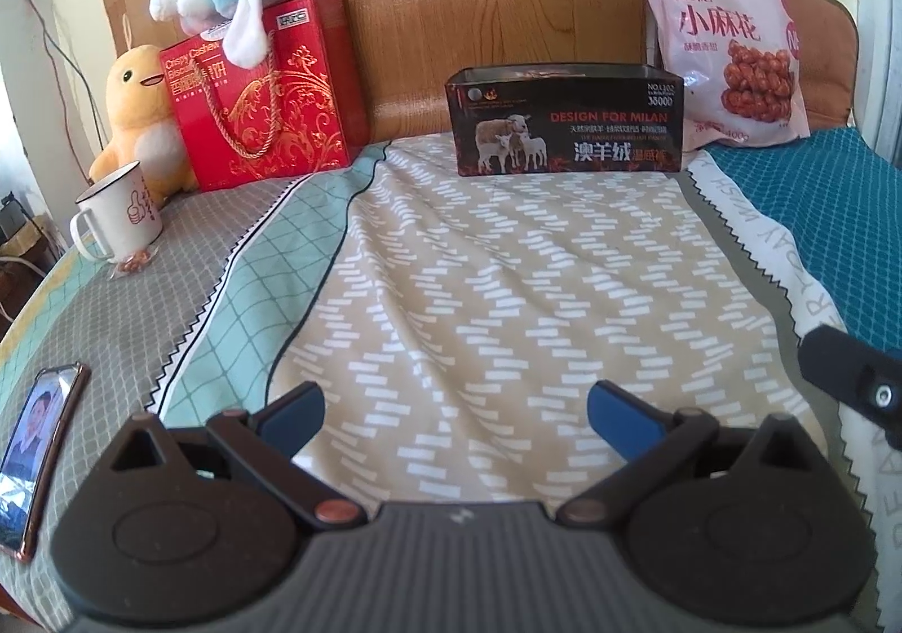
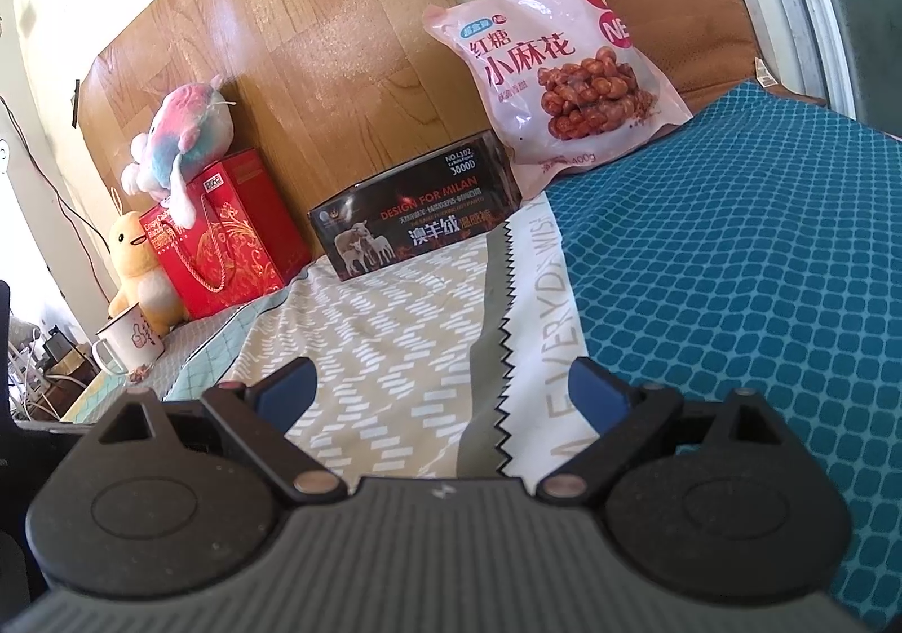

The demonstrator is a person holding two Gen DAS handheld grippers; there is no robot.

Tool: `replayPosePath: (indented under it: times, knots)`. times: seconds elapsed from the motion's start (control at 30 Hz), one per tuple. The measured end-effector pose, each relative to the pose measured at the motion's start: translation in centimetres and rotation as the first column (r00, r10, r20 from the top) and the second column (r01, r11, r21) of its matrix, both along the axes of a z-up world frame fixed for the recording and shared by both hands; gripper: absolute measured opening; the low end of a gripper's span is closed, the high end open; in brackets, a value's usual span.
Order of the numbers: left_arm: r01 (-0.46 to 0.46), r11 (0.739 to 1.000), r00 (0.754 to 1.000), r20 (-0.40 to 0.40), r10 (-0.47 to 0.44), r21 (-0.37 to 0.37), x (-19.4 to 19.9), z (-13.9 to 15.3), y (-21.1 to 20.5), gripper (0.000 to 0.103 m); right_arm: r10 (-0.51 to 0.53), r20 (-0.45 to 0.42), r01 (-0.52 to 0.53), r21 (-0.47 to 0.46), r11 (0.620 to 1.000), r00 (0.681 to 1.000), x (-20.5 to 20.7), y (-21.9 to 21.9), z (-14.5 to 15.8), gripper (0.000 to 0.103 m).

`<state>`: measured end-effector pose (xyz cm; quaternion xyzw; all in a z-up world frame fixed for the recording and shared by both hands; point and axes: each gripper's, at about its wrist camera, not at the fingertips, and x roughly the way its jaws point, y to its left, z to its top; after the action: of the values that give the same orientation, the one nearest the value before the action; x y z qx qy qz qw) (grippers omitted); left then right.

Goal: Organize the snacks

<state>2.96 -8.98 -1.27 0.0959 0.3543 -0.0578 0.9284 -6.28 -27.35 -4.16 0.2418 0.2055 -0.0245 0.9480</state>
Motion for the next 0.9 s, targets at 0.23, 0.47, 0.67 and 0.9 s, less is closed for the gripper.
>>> replayPosePath:
  times: [0.23, 0.47, 0.67, 0.9]
  knots:
    - [-0.017, 1.0, 1.0, -0.002, 0.017, -0.011, 0.15, -0.06, 0.49, 0.103, 0.013, -0.004, -0.013, -0.006, 1.0, 1.0, 0.15, 0.16, -0.1, 0.098]
    - [-0.014, 1.0, 1.0, -0.002, 0.014, 0.004, 0.24, -0.33, 0.48, 0.103, 0.02, -0.005, -0.02, -0.01, 1.0, 1.0, 0.23, 0.39, -0.06, 0.098]
    - [-0.01, 1.0, 1.0, -0.007, 0.01, 0.016, 0.21, -0.5, 0.35, 0.103, 0.021, -0.003, -0.021, -0.01, 1.0, 1.0, 0.17, 0.44, -0.02, 0.098]
    - [-0.001, 1.0, 1.0, -0.006, 0.001, 0.029, 0.17, -0.6, 0.12, 0.103, 0.018, 0.0, -0.018, -0.007, 1.0, 1.0, 0.06, 0.22, -0.02, 0.098]
